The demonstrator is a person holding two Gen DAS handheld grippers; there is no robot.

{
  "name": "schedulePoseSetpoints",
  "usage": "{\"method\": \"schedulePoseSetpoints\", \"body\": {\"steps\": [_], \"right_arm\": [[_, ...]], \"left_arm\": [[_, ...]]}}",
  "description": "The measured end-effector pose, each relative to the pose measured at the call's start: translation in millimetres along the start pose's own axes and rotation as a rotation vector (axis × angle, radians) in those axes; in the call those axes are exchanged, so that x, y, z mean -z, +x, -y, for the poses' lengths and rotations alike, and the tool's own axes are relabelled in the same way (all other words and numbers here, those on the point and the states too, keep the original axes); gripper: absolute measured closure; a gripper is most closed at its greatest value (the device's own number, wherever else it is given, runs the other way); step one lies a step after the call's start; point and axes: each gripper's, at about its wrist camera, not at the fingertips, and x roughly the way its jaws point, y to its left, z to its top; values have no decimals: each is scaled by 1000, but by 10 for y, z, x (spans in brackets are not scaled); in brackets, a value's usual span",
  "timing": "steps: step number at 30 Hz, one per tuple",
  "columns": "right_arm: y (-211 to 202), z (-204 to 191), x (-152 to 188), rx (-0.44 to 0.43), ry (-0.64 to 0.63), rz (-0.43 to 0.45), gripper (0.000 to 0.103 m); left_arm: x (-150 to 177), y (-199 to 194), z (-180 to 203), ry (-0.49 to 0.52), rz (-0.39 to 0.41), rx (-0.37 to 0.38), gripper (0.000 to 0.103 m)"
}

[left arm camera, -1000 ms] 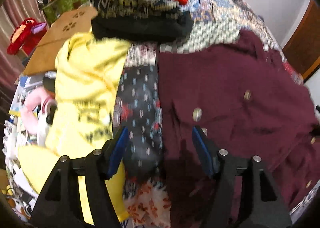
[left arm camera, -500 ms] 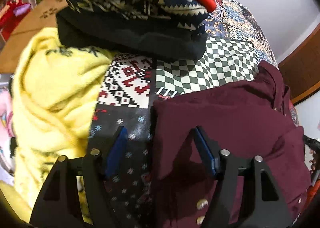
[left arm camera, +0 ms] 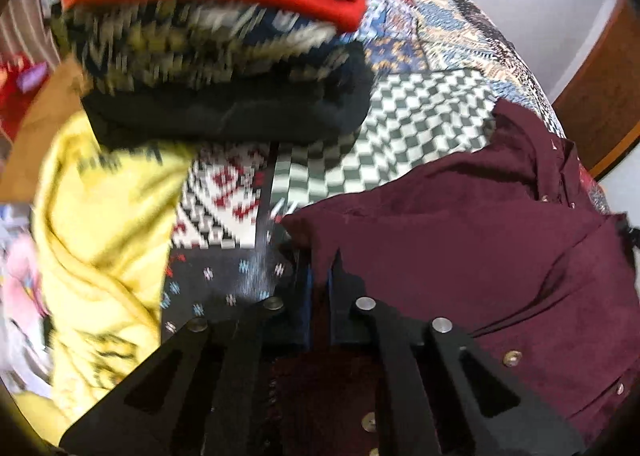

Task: Fold large clothes

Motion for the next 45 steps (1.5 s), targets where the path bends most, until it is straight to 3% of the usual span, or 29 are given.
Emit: {"method": "schedulePoseSetpoints", "body": {"steps": [6, 10, 18, 25, 31, 36, 40, 42, 45], "right_arm": [[-318, -152, -217, 94, -91, 113, 91], [-343, -113, -454, 135, -128, 134, 91], [30, 44, -736, 219, -112, 108, 91], [243, 91, -663, 278, -149, 71, 85], [105, -38, -619, 380, -224, 76, 80], [-192, -206, -515, 374, -267, 105, 71], [-516, -382, -370, 337, -289, 154, 60], [-690, -471, -287, 323, -298, 177, 55], [-928, -566, -164, 297, -293, 202, 35]], "left_arm": [[-372, -329, 280, 50, 98, -7, 101], [-660, -317, 479, 86, 131, -12, 101], [-956, 256, 554, 59, 64, -43, 101], [-900, 569, 419, 16, -12, -38, 97], [-822, 500, 414, 24, -37, -63, 89], [-705, 168, 467, 47, -4, -67, 67], [-604, -192, 497, 59, 38, -57, 60], [-540, -394, 491, 59, 63, -57, 43], [-393, -735, 471, 68, 104, -57, 39]]}}
